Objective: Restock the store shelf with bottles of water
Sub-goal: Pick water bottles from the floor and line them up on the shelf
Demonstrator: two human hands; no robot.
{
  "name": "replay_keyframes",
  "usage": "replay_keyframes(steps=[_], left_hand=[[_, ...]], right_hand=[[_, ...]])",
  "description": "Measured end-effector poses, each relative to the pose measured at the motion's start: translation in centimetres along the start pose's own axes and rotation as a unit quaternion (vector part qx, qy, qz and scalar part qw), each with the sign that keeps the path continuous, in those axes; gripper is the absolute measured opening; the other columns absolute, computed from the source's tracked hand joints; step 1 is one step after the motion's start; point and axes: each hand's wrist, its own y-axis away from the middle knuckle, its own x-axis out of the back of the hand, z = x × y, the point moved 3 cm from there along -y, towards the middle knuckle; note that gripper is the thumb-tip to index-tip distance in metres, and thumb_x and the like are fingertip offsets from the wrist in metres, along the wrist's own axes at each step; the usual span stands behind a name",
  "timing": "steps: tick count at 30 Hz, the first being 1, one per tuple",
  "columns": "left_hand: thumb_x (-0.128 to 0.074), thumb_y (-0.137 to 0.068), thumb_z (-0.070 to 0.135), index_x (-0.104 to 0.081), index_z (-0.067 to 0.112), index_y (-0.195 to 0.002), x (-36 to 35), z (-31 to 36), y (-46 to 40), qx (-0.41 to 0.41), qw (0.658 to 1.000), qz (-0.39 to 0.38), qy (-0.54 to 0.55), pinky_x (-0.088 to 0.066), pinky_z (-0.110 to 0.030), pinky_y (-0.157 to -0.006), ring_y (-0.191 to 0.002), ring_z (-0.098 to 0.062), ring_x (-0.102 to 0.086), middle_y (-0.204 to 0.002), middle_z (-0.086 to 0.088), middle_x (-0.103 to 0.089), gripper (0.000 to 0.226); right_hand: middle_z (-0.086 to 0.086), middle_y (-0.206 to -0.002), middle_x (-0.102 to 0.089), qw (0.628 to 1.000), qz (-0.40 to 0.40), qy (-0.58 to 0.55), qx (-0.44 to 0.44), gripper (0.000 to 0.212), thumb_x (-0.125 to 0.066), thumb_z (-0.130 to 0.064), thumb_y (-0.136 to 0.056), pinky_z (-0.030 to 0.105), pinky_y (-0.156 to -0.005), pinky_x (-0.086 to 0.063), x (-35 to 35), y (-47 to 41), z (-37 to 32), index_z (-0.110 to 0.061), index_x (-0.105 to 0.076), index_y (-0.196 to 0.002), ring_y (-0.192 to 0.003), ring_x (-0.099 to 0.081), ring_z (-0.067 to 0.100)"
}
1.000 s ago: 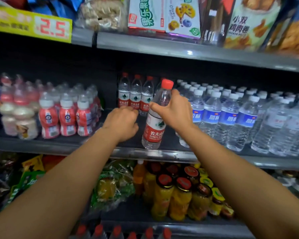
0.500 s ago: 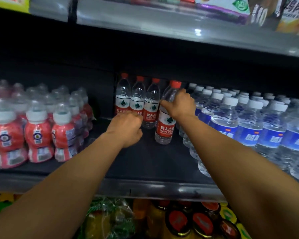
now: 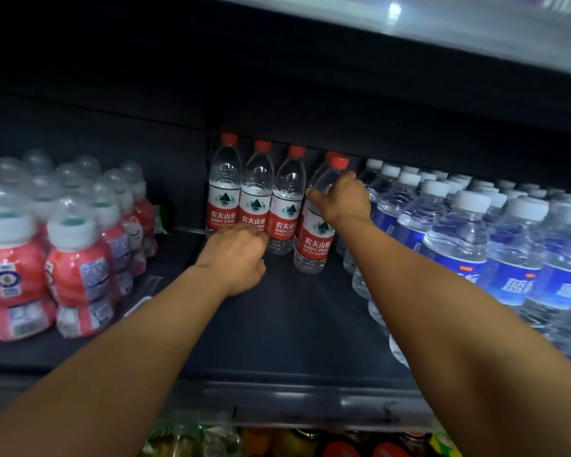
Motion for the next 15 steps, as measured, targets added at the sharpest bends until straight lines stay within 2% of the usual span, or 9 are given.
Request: replay_keyframes(steps=[6,11,15], left_hand=[[-0.050,-0.092,0.030,-0.051,0.012,-0.122,-0.5,-0.1,-0.2,0.008,1.000,-0.002,-0.003,-0.041,-0.033,-0.093,-0.117,-0.023,-0.048,-0.123,-0.005,-0.054,0.035],[-0.050,-0.093,0.028,-0.052,0.011,-0.121,0.3,-0.3,0.5,0.014,1.000,-0.005,-0.001,-0.040,-0.032,-0.092,-0.116,-0.022,-0.048,-0.123,-0.006,-0.054,0.033],[-0.050,-0.092,0.028,-0.051,0.011,-0.123,1.5,-0.5,1.7,0.021,1.000,-0.004,-0.009,-0.039,-0.032,-0.097,-0.119,-0.022,-0.047,-0.124,-0.005,-0.053,0.035]], right_hand=[[0.017,-0.129,-0.054,0.999,-0.029,-0.025,-0.018,0.080,-0.072,-0.051,-0.079,0.039,-0.092,-0.048,-0.1,-0.5,0.2,0.000,-0.039,-0.132,-0.120,-0.053,0.033],[0.014,-0.128,-0.055,0.995,-0.076,-0.064,-0.033,0.074,-0.071,-0.046,-0.081,0.040,-0.091,-0.052,-0.2,-0.2,0.9,-0.002,-0.040,-0.132,-0.115,-0.057,0.032],[0.017,-0.133,-0.051,0.994,-0.106,-0.007,-0.008,0.073,-0.066,-0.041,-0.087,0.040,-0.091,-0.050,0.9,1.6,0.5,0.000,-0.032,-0.138,-0.118,-0.054,0.034]])
